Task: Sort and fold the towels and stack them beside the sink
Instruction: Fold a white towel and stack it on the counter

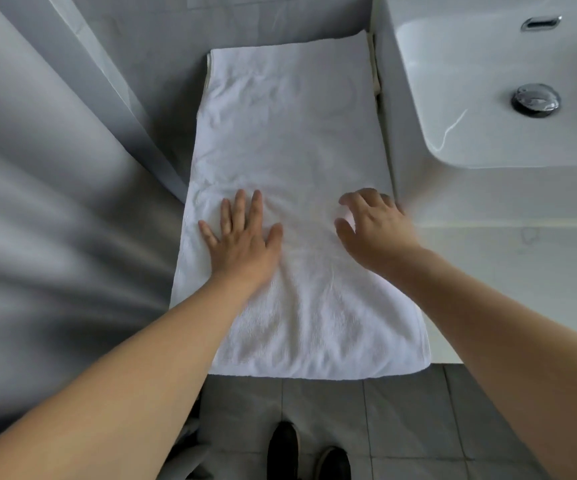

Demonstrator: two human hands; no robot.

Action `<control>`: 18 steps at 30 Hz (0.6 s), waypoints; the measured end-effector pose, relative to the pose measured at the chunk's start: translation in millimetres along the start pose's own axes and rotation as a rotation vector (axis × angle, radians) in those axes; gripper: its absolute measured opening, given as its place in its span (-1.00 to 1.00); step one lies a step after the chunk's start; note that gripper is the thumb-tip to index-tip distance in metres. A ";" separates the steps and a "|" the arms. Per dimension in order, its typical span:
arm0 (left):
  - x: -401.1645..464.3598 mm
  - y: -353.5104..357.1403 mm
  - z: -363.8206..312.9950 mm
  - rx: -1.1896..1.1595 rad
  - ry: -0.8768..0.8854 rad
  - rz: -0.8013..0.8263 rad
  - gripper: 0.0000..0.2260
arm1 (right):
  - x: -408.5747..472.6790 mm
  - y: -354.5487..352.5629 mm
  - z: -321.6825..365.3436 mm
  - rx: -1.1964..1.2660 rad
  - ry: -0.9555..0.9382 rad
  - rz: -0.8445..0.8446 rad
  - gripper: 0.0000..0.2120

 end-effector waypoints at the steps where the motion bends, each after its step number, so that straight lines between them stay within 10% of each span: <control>1: -7.7 -4.0 2.0 -0.028 0.005 -0.024 -0.41 | 10.1 6.4 -5.5 0.021 -0.011 -0.014 -0.57; 18: -94.6 28.1 63.2 0.042 -0.159 0.038 -0.34 | 26.4 34.1 -23.6 -0.221 -0.021 -0.019 -0.30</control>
Point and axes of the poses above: each hand's wrist, its own x-axis towards the middle knuckle, its own y-axis out of the palm, z = x × y, the point moved 8 cm from there along x, towards the middle knuckle, and after that the axes turned 7 degrees about z, right-handed, at the moved point
